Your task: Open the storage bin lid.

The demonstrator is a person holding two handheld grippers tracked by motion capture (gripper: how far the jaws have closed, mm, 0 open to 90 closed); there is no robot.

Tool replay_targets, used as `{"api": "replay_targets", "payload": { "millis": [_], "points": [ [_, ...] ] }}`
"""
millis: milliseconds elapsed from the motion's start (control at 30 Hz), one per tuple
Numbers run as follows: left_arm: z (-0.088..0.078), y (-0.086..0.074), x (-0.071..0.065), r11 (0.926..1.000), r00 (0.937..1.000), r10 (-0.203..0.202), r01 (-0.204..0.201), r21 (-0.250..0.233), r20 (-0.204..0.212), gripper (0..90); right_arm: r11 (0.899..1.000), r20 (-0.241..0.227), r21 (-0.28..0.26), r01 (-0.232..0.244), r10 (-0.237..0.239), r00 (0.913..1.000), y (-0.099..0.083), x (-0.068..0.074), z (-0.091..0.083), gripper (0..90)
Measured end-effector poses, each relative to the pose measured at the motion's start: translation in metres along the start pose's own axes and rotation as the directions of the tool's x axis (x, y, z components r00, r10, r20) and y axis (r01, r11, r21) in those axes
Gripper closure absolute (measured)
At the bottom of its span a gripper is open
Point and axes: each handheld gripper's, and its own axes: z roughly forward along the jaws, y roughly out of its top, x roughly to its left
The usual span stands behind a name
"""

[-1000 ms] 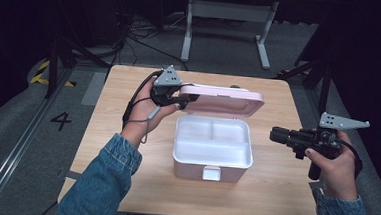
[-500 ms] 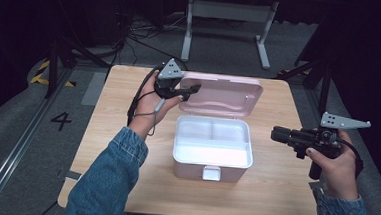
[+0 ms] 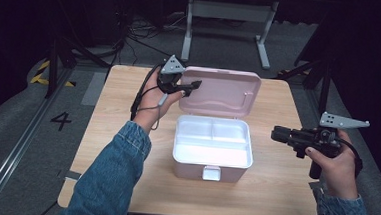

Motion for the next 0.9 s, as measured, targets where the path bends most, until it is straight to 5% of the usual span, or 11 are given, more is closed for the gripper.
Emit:
{"api": "replay_targets", "payload": {
  "millis": [133,900],
  "points": [
    [0.005,-0.002,0.006,0.9991,0.9991,-0.042,0.042,-0.003,0.011,56.4,1.000,0.009,0.006,0.000,-0.001,1.0000,-0.001,-0.002,0.001,70.5],
    [0.020,-0.010,0.016,0.9966,0.9963,-0.083,0.083,-0.003,-0.023,50.6,1.000,0.010,0.016,-0.023,0.023,0.9997,-0.004,-0.007,0.004,69.0]
  ]
}}
